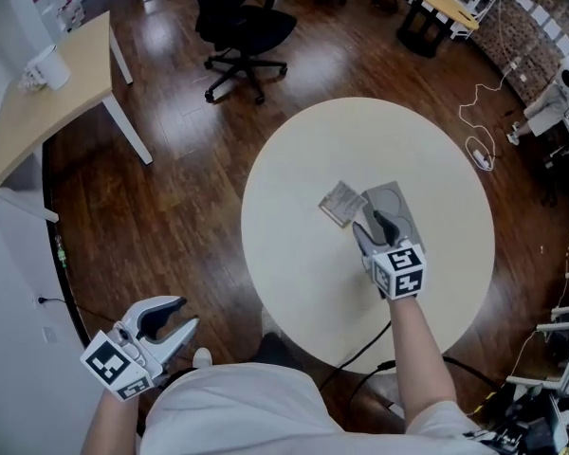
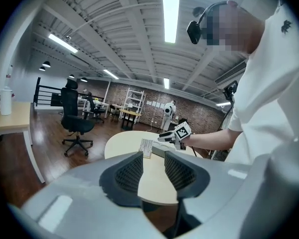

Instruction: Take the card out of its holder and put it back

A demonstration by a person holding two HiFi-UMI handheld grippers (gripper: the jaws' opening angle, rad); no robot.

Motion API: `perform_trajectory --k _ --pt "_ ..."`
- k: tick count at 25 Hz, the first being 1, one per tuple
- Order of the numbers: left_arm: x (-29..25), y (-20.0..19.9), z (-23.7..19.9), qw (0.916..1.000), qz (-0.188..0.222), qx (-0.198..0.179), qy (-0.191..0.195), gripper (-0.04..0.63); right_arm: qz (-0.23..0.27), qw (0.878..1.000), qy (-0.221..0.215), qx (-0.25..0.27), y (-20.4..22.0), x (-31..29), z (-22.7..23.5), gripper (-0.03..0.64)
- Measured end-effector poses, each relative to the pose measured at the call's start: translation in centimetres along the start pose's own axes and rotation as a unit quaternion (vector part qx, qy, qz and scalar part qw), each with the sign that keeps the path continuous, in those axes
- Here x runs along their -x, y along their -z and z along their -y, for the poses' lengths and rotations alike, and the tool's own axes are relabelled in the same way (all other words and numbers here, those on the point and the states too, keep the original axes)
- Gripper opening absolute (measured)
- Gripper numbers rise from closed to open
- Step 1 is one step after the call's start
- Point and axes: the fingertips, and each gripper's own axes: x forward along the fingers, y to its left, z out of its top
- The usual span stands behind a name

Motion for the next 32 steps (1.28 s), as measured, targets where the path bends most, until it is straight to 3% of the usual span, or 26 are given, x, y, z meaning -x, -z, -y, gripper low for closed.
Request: perform_trajectory --k 7,17,23,32 --pt "7.9 2.0 -0.1 0.998 0.005 -0.042 0.047 0.141 0.019 1.0 -0.014 -0.002 -0.8 8.8 -16.4 0.212" --pt "17.7 7.3 2.9 0.9903 -0.006 -0.055 0.127 0.141 0.01 0.999 -0.006 -0.038 1.9 23.4 -38.0 0.206" --pt "18.4 9.6 6.0 0.9845 -0.008 -0.068 0.162 0.141 0.003 0.999 -0.006 -0.04 4.8 27.0 -44.4 0.187" --pt "15.5 10.7 17.9 0.973 0.002 -0.064 0.222 0.141 0.005 0.999 0.016 -0.043 9.6 36.1 -46.2 0.186"
